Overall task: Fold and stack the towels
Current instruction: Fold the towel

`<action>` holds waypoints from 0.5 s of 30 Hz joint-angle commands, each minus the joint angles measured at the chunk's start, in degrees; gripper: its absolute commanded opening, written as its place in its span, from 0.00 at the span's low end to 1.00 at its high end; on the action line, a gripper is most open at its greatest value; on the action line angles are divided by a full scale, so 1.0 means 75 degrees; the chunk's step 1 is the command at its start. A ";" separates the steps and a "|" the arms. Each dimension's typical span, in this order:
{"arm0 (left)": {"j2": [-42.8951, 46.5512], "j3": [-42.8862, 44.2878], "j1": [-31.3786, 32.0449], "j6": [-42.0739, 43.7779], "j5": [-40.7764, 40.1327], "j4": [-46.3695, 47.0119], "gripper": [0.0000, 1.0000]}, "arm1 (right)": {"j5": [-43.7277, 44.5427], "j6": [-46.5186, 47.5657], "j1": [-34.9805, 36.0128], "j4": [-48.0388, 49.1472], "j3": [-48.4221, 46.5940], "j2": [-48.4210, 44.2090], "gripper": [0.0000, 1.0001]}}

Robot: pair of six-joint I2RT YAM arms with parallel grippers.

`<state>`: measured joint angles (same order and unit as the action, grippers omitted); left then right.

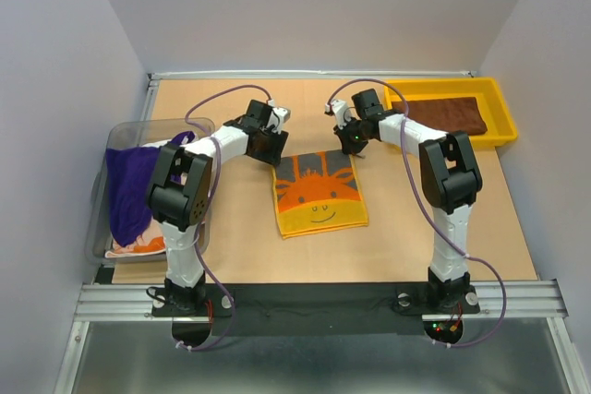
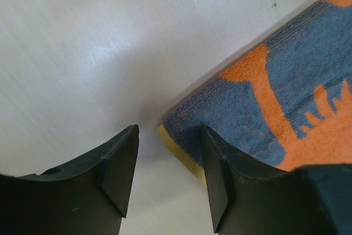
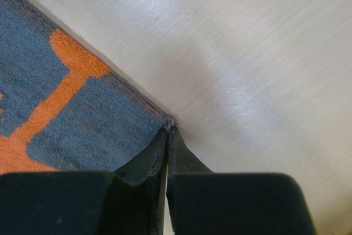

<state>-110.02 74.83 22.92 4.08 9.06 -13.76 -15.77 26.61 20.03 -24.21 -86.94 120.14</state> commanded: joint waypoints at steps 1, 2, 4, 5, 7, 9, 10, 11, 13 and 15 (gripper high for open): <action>-0.0003 0.0219 0.0085 0.0230 0.0023 -0.0181 0.58 | 0.0263 0.0085 0.0083 -0.0136 0.0189 0.0060 0.01; -0.0015 0.0160 0.0073 0.0207 -0.0024 -0.0158 0.58 | 0.0263 0.0085 0.0071 -0.0124 0.0201 0.0060 0.01; -0.0096 0.0008 0.0085 0.0171 -0.0293 -0.0064 0.53 | 0.0251 0.0085 0.0071 -0.0136 0.0224 0.0025 0.01; -0.0224 -0.0004 0.0085 0.0160 -0.0398 -0.0076 0.53 | 0.0239 0.0073 0.0071 -0.0136 0.0247 0.0025 0.01; -0.0354 0.0019 0.0085 0.0113 -0.0481 -0.0122 0.53 | 0.0239 0.0073 0.0071 -0.0136 0.0283 0.0013 0.00; -0.0552 0.0054 0.0085 0.0043 -0.0481 -0.0204 0.53 | 0.0286 0.0073 0.0071 -0.0124 0.0341 -0.0010 0.01; -0.0612 0.0077 0.0085 0.0019 -0.0481 -0.0239 0.53 | 0.0309 0.0073 0.0071 -0.0124 0.0376 -0.0010 0.01; -0.0659 0.0089 0.0085 0.0007 -0.0458 -0.0274 0.53 | 0.0368 0.0085 0.0071 -0.0136 0.0411 -0.0010 0.01; -0.0835 0.0148 0.0085 -0.0004 -0.0399 -0.0403 0.54 | 0.0392 0.0085 0.0071 -0.0136 0.0470 -0.0010 0.01; -0.0998 0.0218 0.0073 -0.0005 -0.0237 -0.0508 0.54 | 0.0380 0.0073 0.0071 -0.0136 0.0540 -0.0022 0.01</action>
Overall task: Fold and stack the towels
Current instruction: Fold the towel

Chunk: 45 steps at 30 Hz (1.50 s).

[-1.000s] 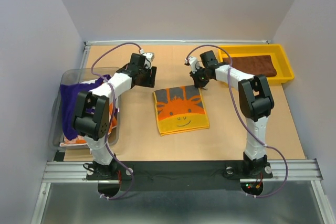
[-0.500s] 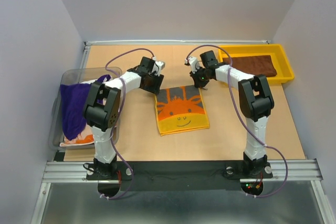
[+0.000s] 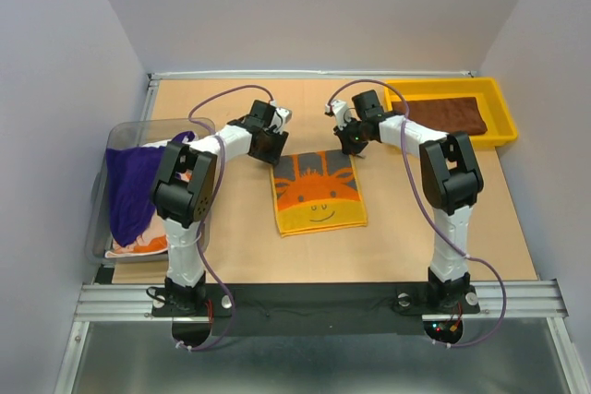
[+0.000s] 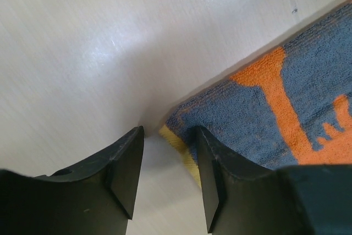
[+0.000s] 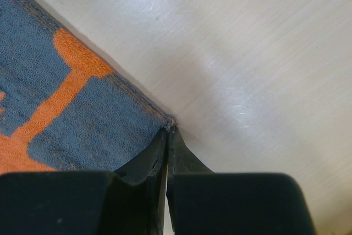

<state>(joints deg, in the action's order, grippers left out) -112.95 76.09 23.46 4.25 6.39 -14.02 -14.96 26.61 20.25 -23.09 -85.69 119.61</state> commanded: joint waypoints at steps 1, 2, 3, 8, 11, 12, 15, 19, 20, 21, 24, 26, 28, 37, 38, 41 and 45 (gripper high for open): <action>-0.0678 0.0073 -0.0011 -0.0016 0.0190 -0.0521 0.54 | 0.0237 0.0073 0.0042 -0.0273 0.0386 0.0071 0.01; -0.0737 0.0096 -0.0011 -0.0004 0.0260 -0.0556 0.54 | 0.0202 0.0073 0.0042 -0.0284 0.0398 0.0071 0.01; -0.0865 0.0119 -0.0011 -0.0004 0.0377 -0.0591 0.51 | 0.0202 0.0073 0.0042 -0.0284 0.0410 0.0083 0.01; -0.1112 0.0178 -0.0011 0.0031 0.0659 -0.0779 0.38 | 0.0190 0.0073 0.0042 -0.0284 0.0480 0.0071 0.01; -0.1241 0.0202 -0.0023 0.0077 0.0718 -0.0872 0.34 | 0.0225 0.0073 0.0042 -0.0284 0.0492 0.0060 0.01; -0.1276 0.0213 -0.0011 0.0078 0.0741 -0.0896 0.28 | 0.0225 0.0085 0.0042 -0.0284 0.0492 0.0071 0.00; -0.1253 0.0178 -0.0011 0.0148 0.0812 -0.0896 0.19 | 0.0272 0.0085 0.0042 -0.0284 0.0503 0.0060 0.01; -0.1148 0.0167 -0.0023 0.0207 0.0800 -0.0885 0.04 | 0.0436 0.0073 0.0042 -0.0273 0.0375 0.0024 0.00; -0.1090 0.0167 -0.0023 0.0207 0.0777 -0.0873 0.04 | 0.0448 0.0073 0.0042 -0.0284 0.0340 0.0001 0.01; -0.0938 0.0178 -0.0023 0.0241 0.0695 -0.0849 0.01 | 0.0494 0.0085 0.0042 -0.0284 0.0258 -0.0057 0.01; -0.0610 0.0202 -0.0046 0.0312 0.0356 -0.0709 0.00 | 0.0682 0.0073 0.0054 -0.0284 0.0106 -0.0210 0.00; -0.0200 0.0190 -0.0105 0.0324 0.0227 -0.0522 0.00 | 0.0834 0.0061 0.0042 -0.0273 -0.0058 -0.0374 0.01; 0.0234 0.0120 -0.0152 0.0336 0.0156 -0.0207 0.00 | 0.0928 0.0026 0.0042 -0.0261 -0.0164 -0.0491 0.01; 0.1360 -0.0606 -0.0152 0.0113 0.0038 0.0885 0.00 | 0.0893 -0.0150 0.0042 -0.0238 -0.0130 -0.0983 0.01; 0.1418 -0.0723 -0.0152 0.0078 0.0027 0.0932 0.00 | 0.0858 -0.0196 0.0042 -0.0237 -0.0095 -0.1099 0.01; 0.1583 -0.0923 -0.0140 -0.0051 0.0085 0.1119 0.00 | 0.0765 -0.0290 0.0042 -0.0214 0.0011 -0.1241 0.01; 0.1840 -0.1180 -0.0140 -0.0437 0.0249 0.1143 0.00 | 0.0636 -0.0372 0.0042 -0.0214 0.0350 -0.1674 0.01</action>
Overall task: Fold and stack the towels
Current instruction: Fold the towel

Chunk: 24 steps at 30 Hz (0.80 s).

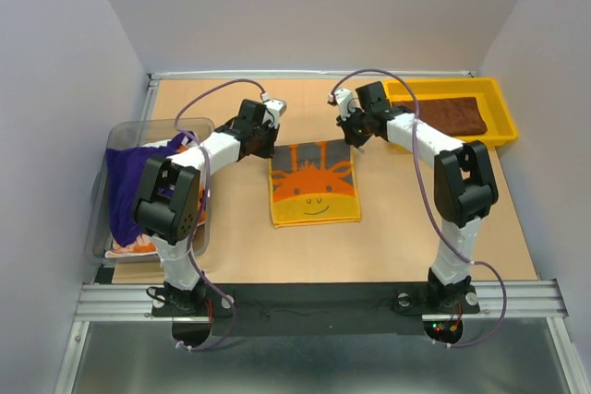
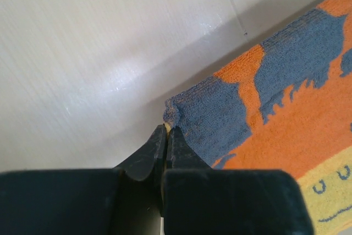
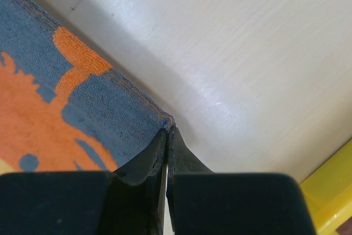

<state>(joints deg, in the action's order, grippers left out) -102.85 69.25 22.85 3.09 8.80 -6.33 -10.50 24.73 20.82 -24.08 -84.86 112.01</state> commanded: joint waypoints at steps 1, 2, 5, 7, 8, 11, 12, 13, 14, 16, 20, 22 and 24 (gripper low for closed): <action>0.0552 -0.0420 -0.0047 -0.0376 -0.0060 0.0140 0.00 | 0.0041 -0.0168 -0.0034 -0.0095 0.0426 -0.0753 0.01; 0.0611 -0.0514 -0.0035 -0.0586 -0.0060 0.0164 0.00 | 0.0041 -0.0180 -0.0034 -0.0083 0.0521 -0.0847 0.01; 0.0880 -0.0877 0.0023 -0.0869 -0.0025 0.0199 0.00 | -0.0018 -0.0285 -0.0034 -0.0095 0.0943 -0.1269 0.01; 0.1114 -0.1065 0.0082 -0.1009 -0.0013 0.0246 0.00 | -0.0065 -0.0379 -0.0022 -0.0095 0.1165 -0.1422 0.01; 0.1197 -0.1251 0.0140 -0.1056 -0.0024 0.0246 0.00 | -0.0111 -0.0472 -0.0034 -0.0095 0.1259 -0.1596 0.01; 0.1536 -0.1591 0.0222 -0.1372 -0.0001 0.0246 0.00 | -0.0240 -0.0671 -0.0022 -0.0095 0.1704 -0.1820 0.01; 0.1630 -0.1686 0.0223 -0.1571 0.0010 0.0234 0.00 | -0.0322 -0.0730 -0.0022 -0.0095 0.1891 -0.1960 0.01; 0.1851 -0.1780 0.0246 -0.1654 0.0034 0.0223 0.00 | -0.0380 -0.0766 -0.0034 -0.0083 0.1997 -0.2043 0.00; 0.1958 -0.1978 0.0246 -0.1724 0.0069 0.0223 0.00 | -0.0439 -0.0894 -0.0034 -0.0095 0.2079 -0.2113 0.01; 0.2298 -0.2143 0.0269 -0.1970 0.0069 0.0188 0.00 | -0.0615 -0.1000 -0.0034 -0.0083 0.2325 -0.2347 0.01; 0.2802 -0.2635 0.0316 -0.2334 0.0256 0.0117 0.00 | -0.0779 -0.1328 -0.0034 -0.0106 0.2689 -0.2664 0.01; 0.3037 -0.2823 0.0340 -0.2486 0.0350 0.0117 0.00 | -0.0849 -0.1434 -0.0034 -0.0106 0.2818 -0.2840 0.01; 0.3177 -0.3127 0.0352 -0.2802 0.0478 0.0117 0.00 | -0.0989 -0.1574 -0.0034 -0.0106 0.2982 -0.2922 0.01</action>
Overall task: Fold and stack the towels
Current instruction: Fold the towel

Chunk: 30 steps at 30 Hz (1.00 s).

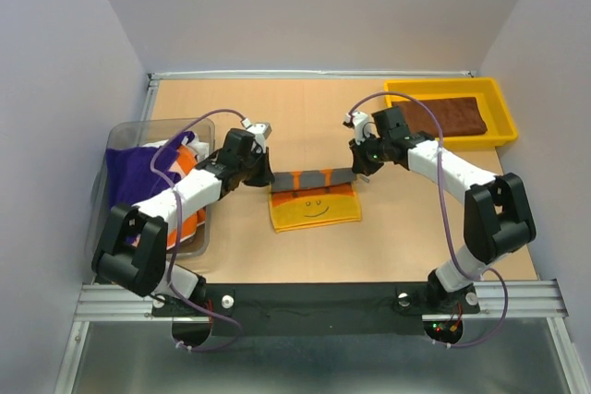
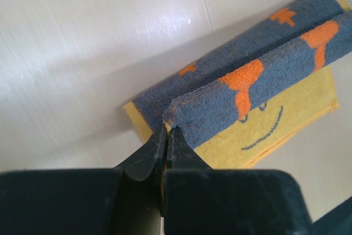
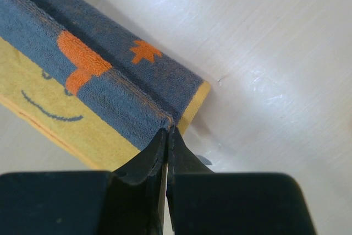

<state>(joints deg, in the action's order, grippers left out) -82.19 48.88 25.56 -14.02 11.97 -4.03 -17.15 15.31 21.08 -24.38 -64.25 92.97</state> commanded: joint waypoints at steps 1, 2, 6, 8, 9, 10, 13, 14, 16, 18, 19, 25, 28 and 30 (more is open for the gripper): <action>0.0459 -0.0517 -0.0010 -0.0660 0.0103 -0.0166 0.00 | -0.0151 -0.0365 -0.0069 -0.0077 0.0292 -0.0465 0.01; 0.0494 -0.0750 0.0013 -0.0905 0.0115 -0.0119 0.00 | -0.0209 -0.0424 -0.0057 -0.0066 0.0386 -0.0513 0.01; 0.0751 -0.1384 0.0130 -0.1457 0.0314 0.0361 0.00 | -0.0374 -0.0564 -0.0057 -0.0101 0.0539 -0.0595 0.01; 0.0880 -0.1654 0.0189 -0.1610 0.0268 0.0444 0.00 | -0.0455 -0.0635 -0.0057 -0.0113 0.0609 -0.0677 0.01; 0.0962 -0.1724 0.0201 -0.1669 0.0198 0.0479 0.00 | -0.0514 -0.0647 -0.0057 -0.0124 0.0644 -0.0712 0.01; 0.1149 -0.1829 0.0213 -0.1786 0.0174 0.0491 0.00 | -0.0561 -0.0693 -0.0057 -0.0113 0.0703 -0.0747 0.01; 0.1349 -0.1912 0.0236 -0.1869 0.0045 0.0502 0.00 | -0.0597 -0.0752 -0.0045 -0.0124 0.0762 -0.0689 0.01; 0.1338 -0.1935 0.0225 -0.1869 -0.0013 0.0491 0.00 | -0.0608 -0.0787 -0.0045 -0.0136 0.0785 -0.0642 0.01; 0.1268 -0.1959 0.0225 -0.1892 -0.0084 0.0502 0.00 | -0.0666 -0.0834 -0.0034 -0.0147 0.0809 -0.0491 0.01; 0.1198 -0.2018 0.0236 -0.1939 -0.0072 0.0503 0.00 | -0.0632 -0.0904 -0.0022 -0.0136 0.0844 -0.0385 0.01; 0.1139 -0.2053 0.0248 -0.1986 -0.0072 0.0503 0.00 | -0.0609 -0.0916 -0.0022 -0.0147 0.0855 -0.0303 0.01; 0.1185 -0.2439 0.0295 -0.2407 -0.0131 0.0854 0.00 | -0.0386 -0.0987 -0.0010 -0.0136 0.0891 -0.0021 0.01; 0.1407 -0.2533 0.0365 -0.2513 -0.0166 0.0913 0.00 | -0.0409 -0.0987 -0.0022 -0.0124 0.0891 -0.0021 0.01; 0.1432 -0.2568 0.0389 -0.2537 -0.0166 0.0913 0.00 | -0.0444 -0.1034 -0.0010 -0.0124 0.0856 0.0049 0.01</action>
<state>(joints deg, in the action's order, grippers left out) -73.63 30.59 28.27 -32.18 13.02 2.57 -22.44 7.70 21.10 -25.47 -57.98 93.21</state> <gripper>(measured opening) 0.069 0.034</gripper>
